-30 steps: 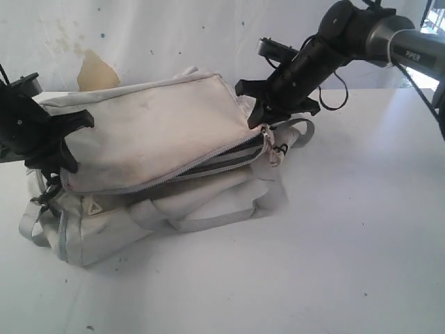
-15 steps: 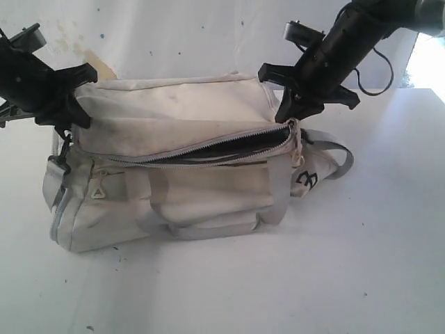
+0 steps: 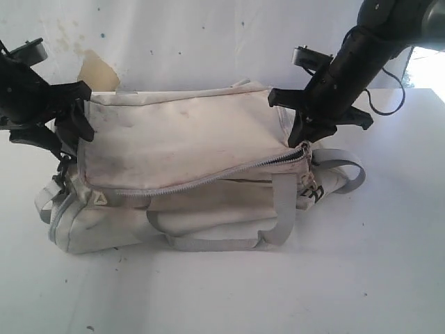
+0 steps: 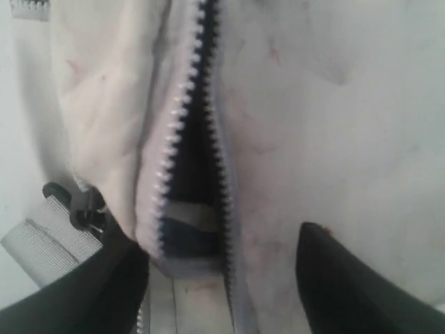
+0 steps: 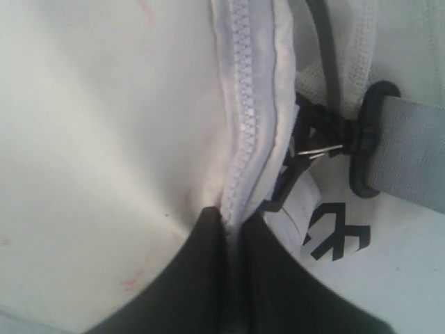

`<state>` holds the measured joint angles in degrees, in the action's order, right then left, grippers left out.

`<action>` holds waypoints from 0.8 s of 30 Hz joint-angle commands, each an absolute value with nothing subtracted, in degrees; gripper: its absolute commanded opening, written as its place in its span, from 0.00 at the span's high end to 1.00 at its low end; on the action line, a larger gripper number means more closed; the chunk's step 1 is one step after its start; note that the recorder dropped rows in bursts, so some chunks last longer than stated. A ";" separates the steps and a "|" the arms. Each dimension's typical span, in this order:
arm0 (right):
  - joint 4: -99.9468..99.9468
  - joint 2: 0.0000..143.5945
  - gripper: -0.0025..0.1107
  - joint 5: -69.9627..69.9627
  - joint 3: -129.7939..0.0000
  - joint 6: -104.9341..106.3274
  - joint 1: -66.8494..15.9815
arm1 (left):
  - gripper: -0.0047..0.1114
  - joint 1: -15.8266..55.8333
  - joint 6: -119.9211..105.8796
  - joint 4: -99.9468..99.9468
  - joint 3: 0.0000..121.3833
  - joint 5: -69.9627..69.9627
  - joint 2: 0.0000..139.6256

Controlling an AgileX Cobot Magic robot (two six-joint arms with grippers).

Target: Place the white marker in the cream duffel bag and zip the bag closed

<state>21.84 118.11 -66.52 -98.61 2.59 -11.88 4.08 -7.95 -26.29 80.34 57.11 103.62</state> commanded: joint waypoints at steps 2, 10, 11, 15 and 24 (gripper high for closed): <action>21.18 117.39 0.98 -66.31 -98.15 2.20 -11.35 | 0.36 4.09 -10.30 -26.29 80.78 60.52 100.96; 24.20 117.39 0.98 -64.45 -98.15 -0.40 -11.35 | 0.42 4.09 -16.41 -35.51 80.78 60.94 93.39; 25.03 117.39 0.98 -64.19 -98.15 -0.40 -11.35 | 0.41 4.09 -18.24 -37.94 80.78 62.18 92.92; 27.60 117.39 0.98 -63.30 -98.15 -0.40 -11.35 | 0.39 4.75 -23.58 -48.18 80.43 66.41 92.30; 30.20 117.39 0.98 -61.60 -98.15 -2.52 -11.35 | 0.51 13.78 -30.57 -51.00 72.87 52.64 91.93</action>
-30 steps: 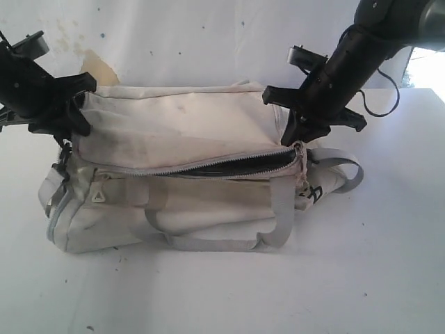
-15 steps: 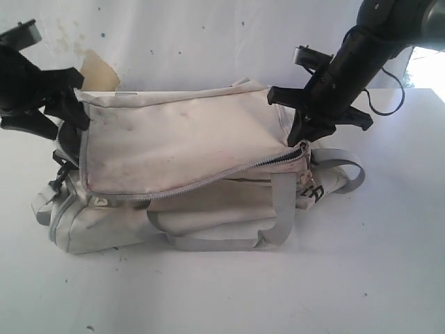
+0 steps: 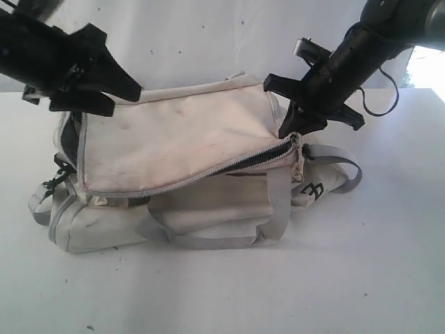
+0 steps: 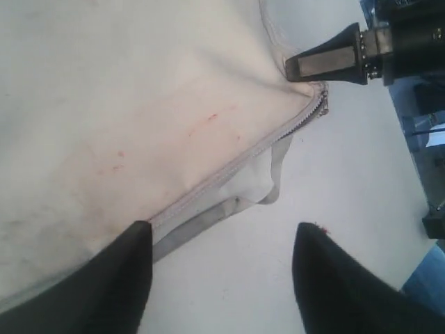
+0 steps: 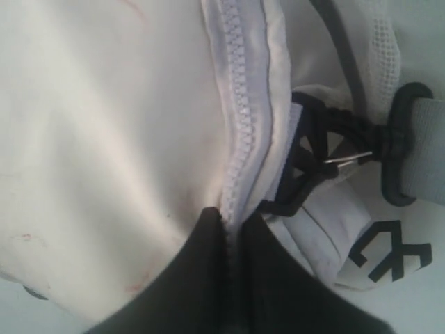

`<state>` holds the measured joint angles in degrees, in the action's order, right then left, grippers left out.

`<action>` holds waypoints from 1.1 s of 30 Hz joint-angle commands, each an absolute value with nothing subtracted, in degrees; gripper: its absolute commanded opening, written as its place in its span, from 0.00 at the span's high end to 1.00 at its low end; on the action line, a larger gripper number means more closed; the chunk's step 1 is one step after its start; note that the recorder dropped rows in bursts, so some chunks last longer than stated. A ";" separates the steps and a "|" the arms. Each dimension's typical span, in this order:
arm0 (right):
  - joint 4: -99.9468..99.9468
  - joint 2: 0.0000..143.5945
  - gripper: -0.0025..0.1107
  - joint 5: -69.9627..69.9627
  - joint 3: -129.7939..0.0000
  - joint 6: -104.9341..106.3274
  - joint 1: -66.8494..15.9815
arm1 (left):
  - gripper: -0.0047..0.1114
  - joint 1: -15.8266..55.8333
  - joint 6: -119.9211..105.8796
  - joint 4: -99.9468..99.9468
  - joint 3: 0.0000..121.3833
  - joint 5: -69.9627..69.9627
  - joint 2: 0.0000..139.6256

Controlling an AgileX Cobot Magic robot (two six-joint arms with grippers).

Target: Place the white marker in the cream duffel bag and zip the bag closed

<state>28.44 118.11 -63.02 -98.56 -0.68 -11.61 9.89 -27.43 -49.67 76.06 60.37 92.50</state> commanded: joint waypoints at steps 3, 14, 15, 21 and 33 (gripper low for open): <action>30.32 117.39 0.98 -58.70 -98.15 -8.58 -11.35 | 0.54 20.59 -33.68 -54.48 69.65 40.10 91.93; 42.36 117.39 0.98 -54.82 -98.15 -16.73 -11.35 | 0.54 39.30 -39.49 -65.31 65.14 16.80 94.40; 42.36 117.39 0.98 -55.10 -98.15 -16.73 -11.35 | 0.54 39.87 -39.49 -68.19 65.14 16.11 94.96; 42.36 117.39 0.98 -55.99 -98.15 -16.73 -11.35 | 0.54 40.69 -39.49 -79.98 65.14 14.99 97.42; 42.23 117.39 0.98 -57.63 -98.15 -13.12 -11.35 | 0.54 40.69 -52.50 -86.64 68.10 19.26 103.57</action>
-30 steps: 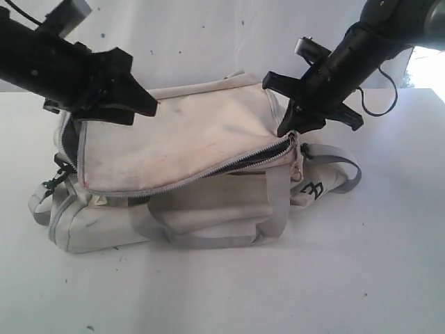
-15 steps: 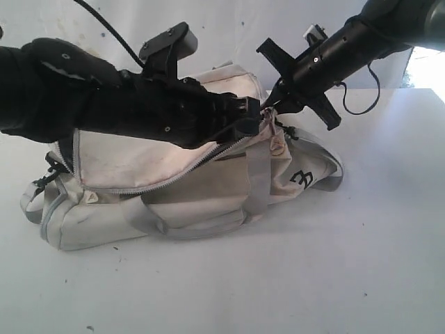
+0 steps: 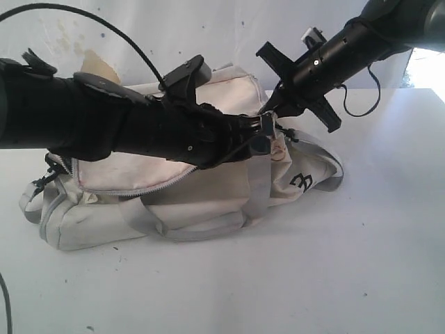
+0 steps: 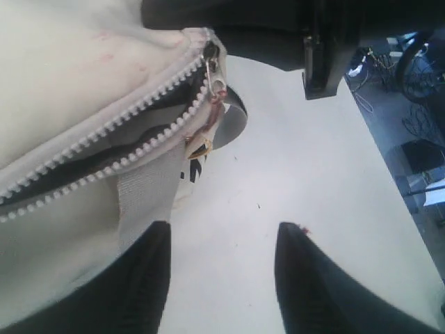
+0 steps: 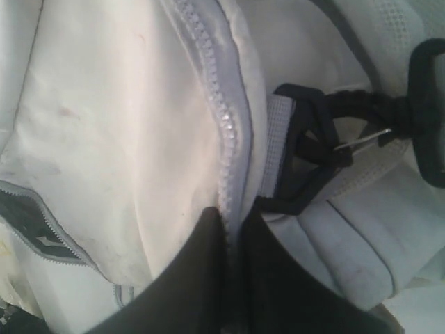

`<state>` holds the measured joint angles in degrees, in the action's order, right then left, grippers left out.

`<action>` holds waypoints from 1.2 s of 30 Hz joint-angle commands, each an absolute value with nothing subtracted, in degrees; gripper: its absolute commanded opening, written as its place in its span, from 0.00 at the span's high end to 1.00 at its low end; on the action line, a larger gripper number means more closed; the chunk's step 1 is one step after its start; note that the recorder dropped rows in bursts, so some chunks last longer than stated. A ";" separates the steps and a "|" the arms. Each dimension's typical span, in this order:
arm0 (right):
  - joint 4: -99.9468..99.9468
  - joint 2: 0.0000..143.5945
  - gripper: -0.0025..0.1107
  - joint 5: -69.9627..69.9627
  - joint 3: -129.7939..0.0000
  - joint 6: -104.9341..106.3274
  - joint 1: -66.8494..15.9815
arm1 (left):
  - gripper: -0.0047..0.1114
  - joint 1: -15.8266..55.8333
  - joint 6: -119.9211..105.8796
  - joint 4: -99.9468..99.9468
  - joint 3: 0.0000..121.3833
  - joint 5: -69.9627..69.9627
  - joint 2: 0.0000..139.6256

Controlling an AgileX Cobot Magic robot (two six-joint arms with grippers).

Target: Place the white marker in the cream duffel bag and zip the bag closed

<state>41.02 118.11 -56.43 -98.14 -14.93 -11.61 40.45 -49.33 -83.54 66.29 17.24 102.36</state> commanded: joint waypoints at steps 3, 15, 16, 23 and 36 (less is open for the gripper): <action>42.23 117.39 0.98 -58.06 -98.15 -12.28 -11.35 | 0.54 40.69 -52.50 -89.92 69.50 22.26 105.31; 42.23 117.39 0.98 -60.86 -98.15 -11.53 -11.35 | 0.54 40.69 -52.39 -89.54 73.54 20.70 109.57; 42.23 117.39 0.98 -61.15 -98.15 -11.53 -11.35 | 0.54 40.69 -52.39 -89.54 73.54 19.72 109.57; 42.35 117.39 0.98 -61.62 -98.15 -11.20 -11.35 | 0.54 40.69 -54.77 -89.45 73.54 20.32 111.11; 42.36 117.39 0.98 -62.73 -98.15 -8.70 -11.35 | 0.54 40.69 -60.11 -84.75 77.96 20.03 113.44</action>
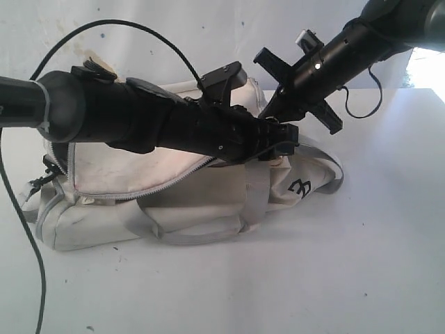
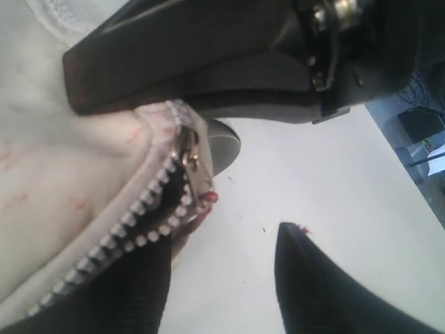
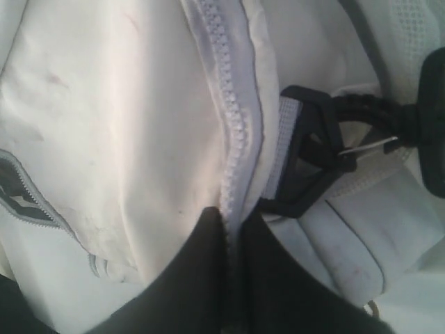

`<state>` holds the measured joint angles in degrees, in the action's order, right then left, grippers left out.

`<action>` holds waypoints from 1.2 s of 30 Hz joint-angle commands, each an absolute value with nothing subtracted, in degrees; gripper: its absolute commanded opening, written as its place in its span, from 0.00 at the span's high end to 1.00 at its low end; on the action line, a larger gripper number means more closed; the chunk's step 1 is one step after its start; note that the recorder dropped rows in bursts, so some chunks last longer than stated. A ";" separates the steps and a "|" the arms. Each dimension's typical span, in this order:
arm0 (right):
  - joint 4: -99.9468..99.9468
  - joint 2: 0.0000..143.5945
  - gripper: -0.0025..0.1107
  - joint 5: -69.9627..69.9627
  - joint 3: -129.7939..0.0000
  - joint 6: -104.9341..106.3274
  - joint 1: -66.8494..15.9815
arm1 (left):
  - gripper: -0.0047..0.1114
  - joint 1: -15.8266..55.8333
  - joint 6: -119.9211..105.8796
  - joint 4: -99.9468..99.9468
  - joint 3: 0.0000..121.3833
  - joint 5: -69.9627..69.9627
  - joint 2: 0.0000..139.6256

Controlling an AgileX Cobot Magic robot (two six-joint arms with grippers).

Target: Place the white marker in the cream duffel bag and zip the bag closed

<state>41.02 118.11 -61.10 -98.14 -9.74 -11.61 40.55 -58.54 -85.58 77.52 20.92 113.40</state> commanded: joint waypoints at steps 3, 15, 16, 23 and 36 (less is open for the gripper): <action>42.24 117.39 0.98 -62.82 -98.15 -7.47 -11.35 | 0.54 40.57 -60.11 -83.48 77.96 20.24 113.44; 46.19 117.39 0.98 -64.28 -98.15 -6.15 -11.35 | 0.54 39.10 -55.07 -79.21 77.96 19.39 113.59; 47.07 117.39 0.98 -64.40 -98.15 -6.04 -11.35 | 0.53 39.10 -55.07 -79.21 77.96 18.48 113.59; 48.34 117.39 0.98 -65.02 -98.15 -6.04 -11.35 | 0.47 39.10 -54.96 -80.26 78.32 15.61 113.59; 48.11 117.39 0.98 -65.52 -98.15 -5.76 -11.35 | 0.59 39.59 -57.04 -90.71 78.44 17.02 116.41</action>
<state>46.16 118.11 -63.01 -98.14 -6.81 -11.47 39.48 -55.99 -89.36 78.11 17.64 116.05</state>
